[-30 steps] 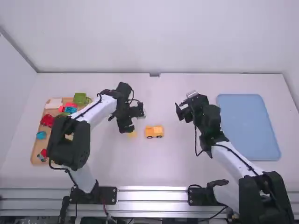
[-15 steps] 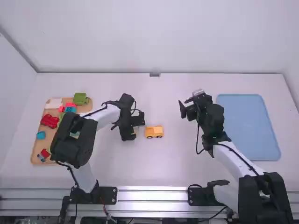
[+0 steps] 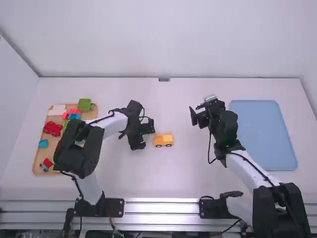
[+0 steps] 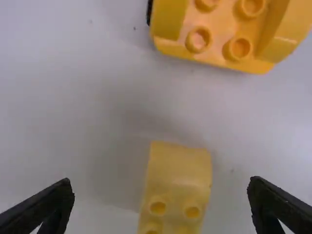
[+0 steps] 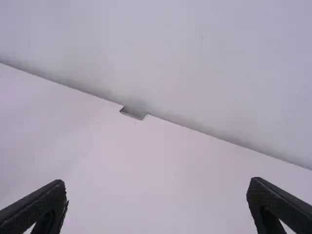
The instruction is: Assemble lego blocks to make yellow taxi
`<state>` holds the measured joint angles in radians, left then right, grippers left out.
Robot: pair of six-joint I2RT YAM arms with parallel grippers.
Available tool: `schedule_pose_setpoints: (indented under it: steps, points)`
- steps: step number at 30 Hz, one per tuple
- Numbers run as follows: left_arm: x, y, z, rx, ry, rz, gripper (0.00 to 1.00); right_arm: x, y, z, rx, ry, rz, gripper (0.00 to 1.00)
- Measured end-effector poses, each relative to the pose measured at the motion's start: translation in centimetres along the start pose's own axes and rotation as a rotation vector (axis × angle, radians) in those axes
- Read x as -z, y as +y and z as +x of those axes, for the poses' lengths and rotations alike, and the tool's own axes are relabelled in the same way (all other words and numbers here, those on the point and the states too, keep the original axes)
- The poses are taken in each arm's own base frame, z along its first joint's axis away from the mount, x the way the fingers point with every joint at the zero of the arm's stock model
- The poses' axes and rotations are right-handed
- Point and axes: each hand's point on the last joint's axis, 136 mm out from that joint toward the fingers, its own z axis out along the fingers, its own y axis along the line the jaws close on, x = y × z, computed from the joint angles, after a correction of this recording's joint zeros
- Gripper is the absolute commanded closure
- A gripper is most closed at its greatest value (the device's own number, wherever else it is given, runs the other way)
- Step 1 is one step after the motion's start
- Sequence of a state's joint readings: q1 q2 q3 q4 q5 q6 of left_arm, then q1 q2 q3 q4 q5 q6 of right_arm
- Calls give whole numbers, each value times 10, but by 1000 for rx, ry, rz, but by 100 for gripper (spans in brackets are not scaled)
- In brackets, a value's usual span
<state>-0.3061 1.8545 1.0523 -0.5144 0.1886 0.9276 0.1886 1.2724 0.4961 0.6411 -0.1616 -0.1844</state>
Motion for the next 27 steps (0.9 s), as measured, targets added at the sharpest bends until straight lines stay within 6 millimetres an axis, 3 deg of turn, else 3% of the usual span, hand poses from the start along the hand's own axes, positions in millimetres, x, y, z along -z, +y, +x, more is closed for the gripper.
schedule_pose_setpoints:
  steps: [7, 9, 10, 23, 27]
  points:
    - [-10, -2, 3, 13, 20, 12, 11, 0, 0, 0, 2, -2, 0, 2]
    - [-10, -3, 5, 13, 31, 14, 18, 0, 0, 0, 1, -1, 1, 2]
    - [-9, -4, 6, 16, 36, 18, 27, 0, 0, -1, 2, -2, 0, 2]
    - [-8, -9, 11, 55, 72, 52, 48, 0, 0, -1, 2, -3, 0, 2]
    - [-8, -11, 10, 75, 65, 63, 62, 0, 0, -1, 0, -3, 0, 2]
